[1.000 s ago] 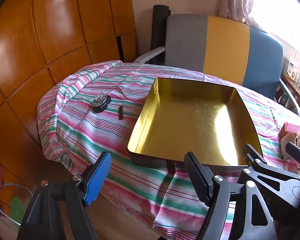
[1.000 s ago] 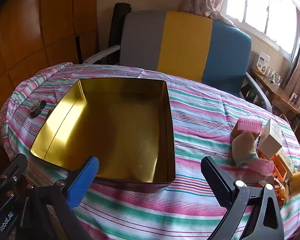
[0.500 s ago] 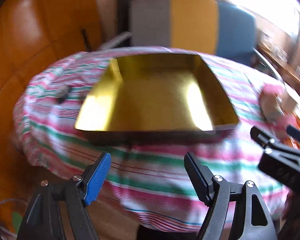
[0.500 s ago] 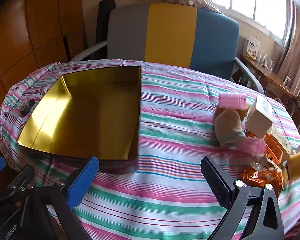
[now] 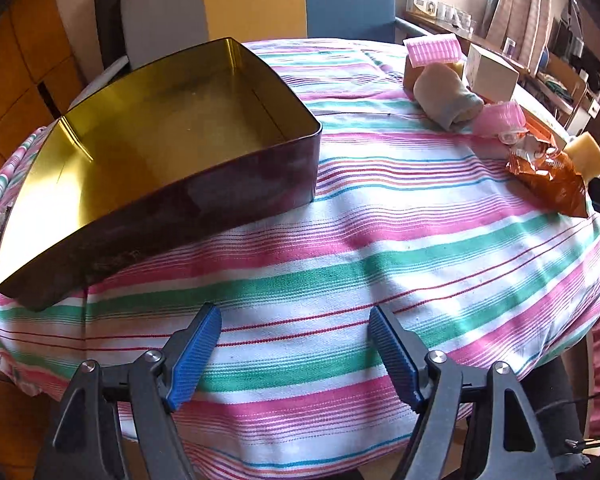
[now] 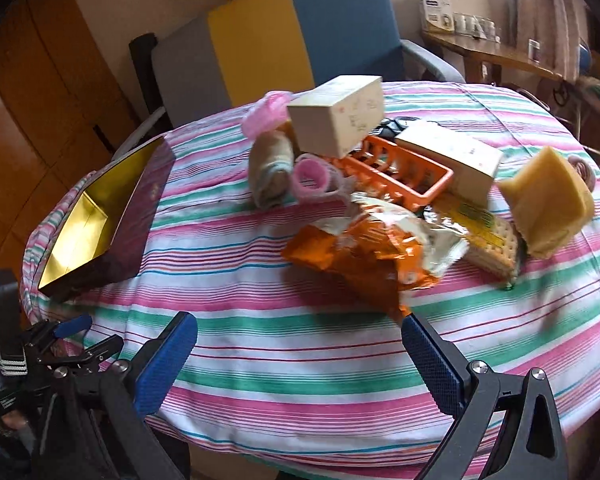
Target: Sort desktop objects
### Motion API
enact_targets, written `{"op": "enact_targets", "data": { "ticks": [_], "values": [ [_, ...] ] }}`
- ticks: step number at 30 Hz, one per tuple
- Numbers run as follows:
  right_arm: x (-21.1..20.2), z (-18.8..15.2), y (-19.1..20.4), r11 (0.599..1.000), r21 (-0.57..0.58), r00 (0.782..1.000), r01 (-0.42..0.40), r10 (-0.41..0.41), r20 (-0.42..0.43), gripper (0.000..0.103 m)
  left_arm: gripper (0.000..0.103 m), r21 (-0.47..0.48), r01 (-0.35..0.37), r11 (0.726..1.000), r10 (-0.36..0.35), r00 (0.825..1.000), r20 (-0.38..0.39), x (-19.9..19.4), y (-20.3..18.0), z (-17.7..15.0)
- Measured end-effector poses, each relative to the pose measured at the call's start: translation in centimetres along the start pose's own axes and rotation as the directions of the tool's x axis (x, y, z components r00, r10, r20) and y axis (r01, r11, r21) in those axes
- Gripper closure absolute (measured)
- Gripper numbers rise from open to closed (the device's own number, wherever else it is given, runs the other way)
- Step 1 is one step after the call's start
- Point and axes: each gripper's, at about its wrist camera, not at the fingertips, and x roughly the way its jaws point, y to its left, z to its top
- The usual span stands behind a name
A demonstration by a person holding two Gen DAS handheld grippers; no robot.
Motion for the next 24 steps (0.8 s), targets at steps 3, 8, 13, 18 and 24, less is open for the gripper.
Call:
{"op": "enact_targets", "data": {
  "ticks": [3,8,13,18,24],
  "values": [
    [0.4,1.5,-1.4,0.999,0.028,0.999,0.032,-0.033,0.02,0.0,0.018,-0.014,0.012,1.0,-0.012,1.0,0.013,-0.1,0.3,0.0],
    [3.2,4.4,-2.6,0.994,0.102,0.999,0.027,-0.029,0.021,0.0,0.008,-0.021,0.029,0.999,-0.029,0.999,0.016,-0.2,0.4,0.1],
    [5.3,4.8,-1.4,0.997,0.082,1.0,-0.005,0.005,0.002,0.0,0.0,-0.009,0.033,0.999,-0.032,0.999,0.02,0.6,0.6,-0.9],
    [6.1,3.4,1.7,0.974,0.051,0.973,-0.219,0.222,-0.07,0.0,0.0,-0.012,0.035,0.999,-0.034,0.999,0.027,0.9,0.5,-0.8],
    [6.9,1.9,4.9,0.915,0.085,0.903,-0.395,0.403,-0.148,0.0,0.0,-0.005,0.031,0.999,-0.031,0.999,0.041,1.6,-0.1,-0.5]
  ]
}}
